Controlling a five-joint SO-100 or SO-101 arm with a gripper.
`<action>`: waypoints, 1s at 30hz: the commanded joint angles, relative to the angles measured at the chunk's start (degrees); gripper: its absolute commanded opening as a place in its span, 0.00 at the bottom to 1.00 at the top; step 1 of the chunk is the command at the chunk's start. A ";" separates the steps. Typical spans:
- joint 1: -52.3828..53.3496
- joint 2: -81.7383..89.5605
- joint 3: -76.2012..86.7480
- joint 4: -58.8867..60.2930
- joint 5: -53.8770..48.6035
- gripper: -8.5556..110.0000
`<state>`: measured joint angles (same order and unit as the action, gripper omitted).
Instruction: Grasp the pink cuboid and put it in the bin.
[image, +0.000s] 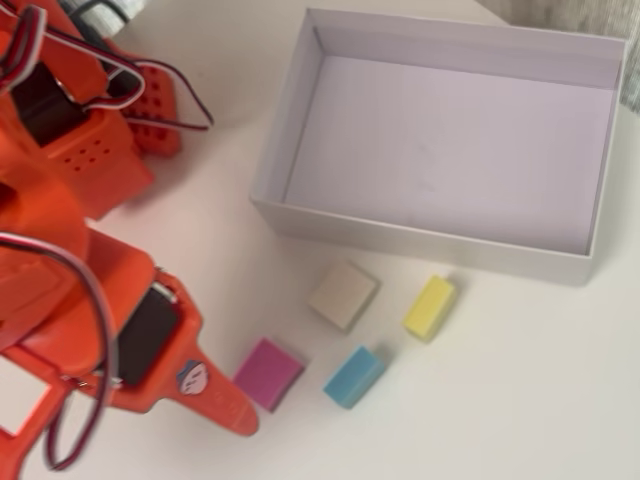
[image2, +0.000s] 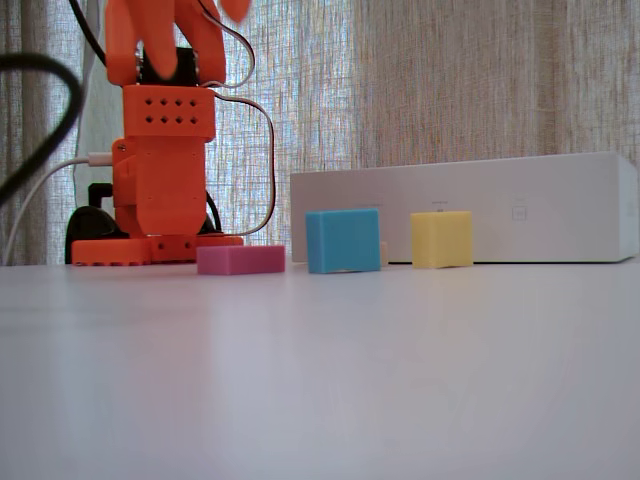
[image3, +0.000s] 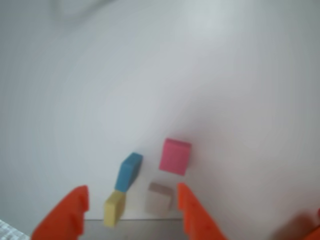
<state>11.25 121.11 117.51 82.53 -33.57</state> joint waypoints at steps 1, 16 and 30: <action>0.62 1.85 3.96 -4.39 -0.62 0.26; -2.11 2.02 23.29 -18.90 -1.05 0.26; -3.60 -1.67 25.31 -25.84 -0.62 0.26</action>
<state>7.82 119.71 143.00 57.74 -34.63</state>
